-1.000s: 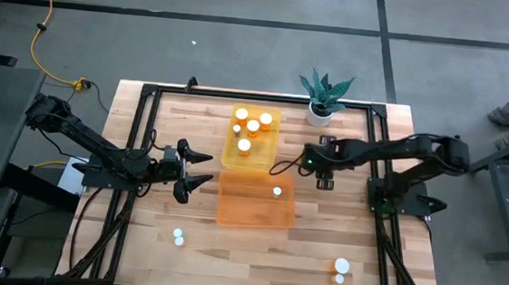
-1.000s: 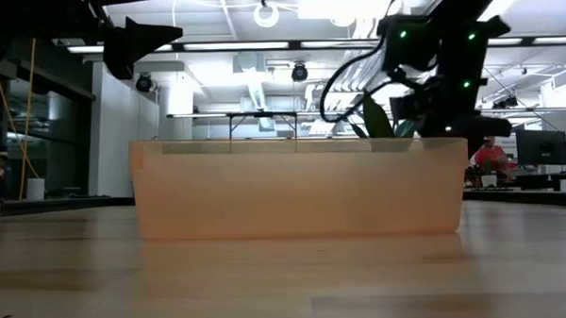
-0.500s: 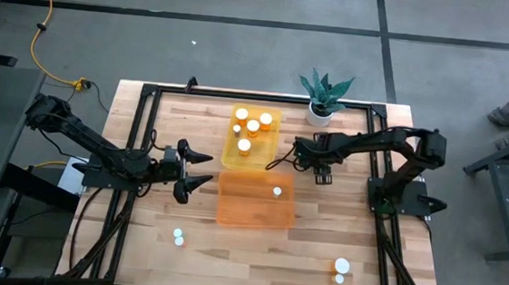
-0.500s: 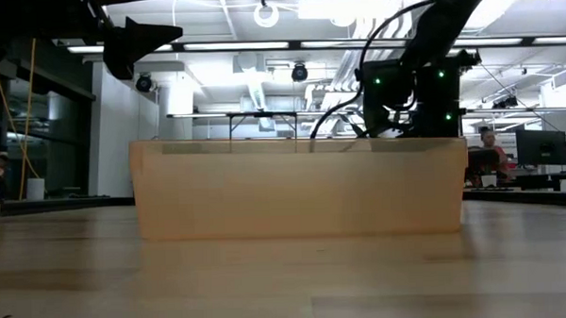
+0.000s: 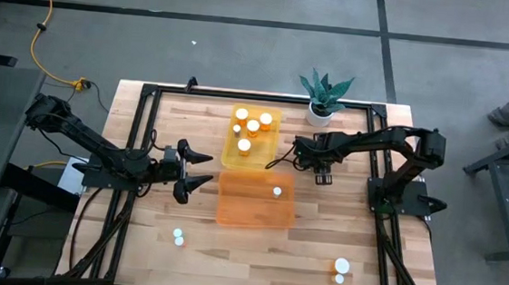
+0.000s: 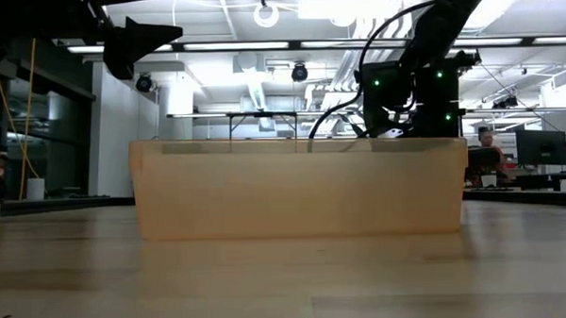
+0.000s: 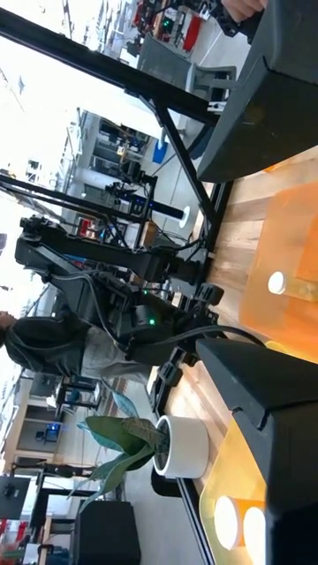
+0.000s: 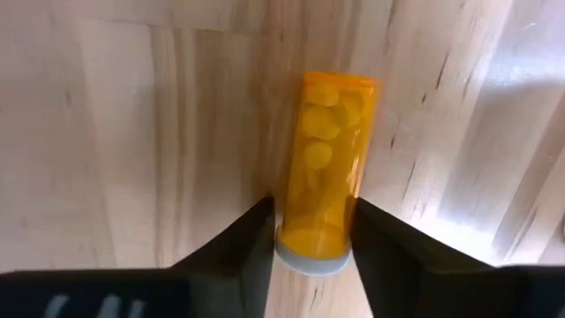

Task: Pick and place medicine bottles into bin by pill shape (circle, oval)
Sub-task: Put the orange tablet bottle into the orange bin, then put the blue tablet bottle into the orange bin

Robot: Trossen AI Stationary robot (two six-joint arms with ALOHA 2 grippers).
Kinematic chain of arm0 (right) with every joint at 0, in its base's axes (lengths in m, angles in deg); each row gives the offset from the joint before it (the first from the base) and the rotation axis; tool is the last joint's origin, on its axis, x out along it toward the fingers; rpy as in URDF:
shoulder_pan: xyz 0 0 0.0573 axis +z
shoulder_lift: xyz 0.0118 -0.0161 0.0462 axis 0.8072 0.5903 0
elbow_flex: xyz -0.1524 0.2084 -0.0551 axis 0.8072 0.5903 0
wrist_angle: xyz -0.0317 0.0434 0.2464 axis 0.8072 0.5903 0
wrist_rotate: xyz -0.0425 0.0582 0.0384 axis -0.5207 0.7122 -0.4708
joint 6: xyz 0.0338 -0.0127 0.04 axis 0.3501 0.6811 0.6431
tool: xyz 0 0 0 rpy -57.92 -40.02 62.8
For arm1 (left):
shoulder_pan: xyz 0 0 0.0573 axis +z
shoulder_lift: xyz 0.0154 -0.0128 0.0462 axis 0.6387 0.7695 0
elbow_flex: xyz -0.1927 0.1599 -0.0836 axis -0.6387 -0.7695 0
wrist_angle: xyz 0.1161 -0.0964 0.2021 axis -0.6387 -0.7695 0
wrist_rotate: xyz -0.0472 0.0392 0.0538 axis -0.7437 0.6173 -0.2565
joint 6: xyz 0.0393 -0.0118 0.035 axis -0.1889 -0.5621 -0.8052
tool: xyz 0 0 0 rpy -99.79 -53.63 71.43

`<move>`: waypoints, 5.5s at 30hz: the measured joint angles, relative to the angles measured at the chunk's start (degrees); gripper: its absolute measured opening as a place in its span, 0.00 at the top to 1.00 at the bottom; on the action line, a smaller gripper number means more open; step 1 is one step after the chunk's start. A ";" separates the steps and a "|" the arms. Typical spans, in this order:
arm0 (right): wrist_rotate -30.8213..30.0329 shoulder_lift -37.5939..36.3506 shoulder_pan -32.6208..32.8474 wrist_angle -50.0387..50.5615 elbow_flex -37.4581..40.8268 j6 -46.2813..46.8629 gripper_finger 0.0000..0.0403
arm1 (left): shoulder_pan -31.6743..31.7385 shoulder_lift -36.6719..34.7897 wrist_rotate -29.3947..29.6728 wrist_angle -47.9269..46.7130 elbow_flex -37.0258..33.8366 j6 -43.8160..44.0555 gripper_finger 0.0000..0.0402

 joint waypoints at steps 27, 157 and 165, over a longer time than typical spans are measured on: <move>7.17 -25.28 14.08 -4.38 0.27 20.49 0.78 | 0.00 0.00 0.00 0.04 0.00 0.00 0.27; -14.33 -34.41 31.93 -83.13 27.80 15.91 0.48 | -26.43 27.72 -20.04 -92.90 36.44 -3.50 0.27; -14.34 -34.42 31.93 -82.75 27.80 15.93 0.48 | -26.40 28.31 -19.84 -91.40 36.44 -8.68 0.27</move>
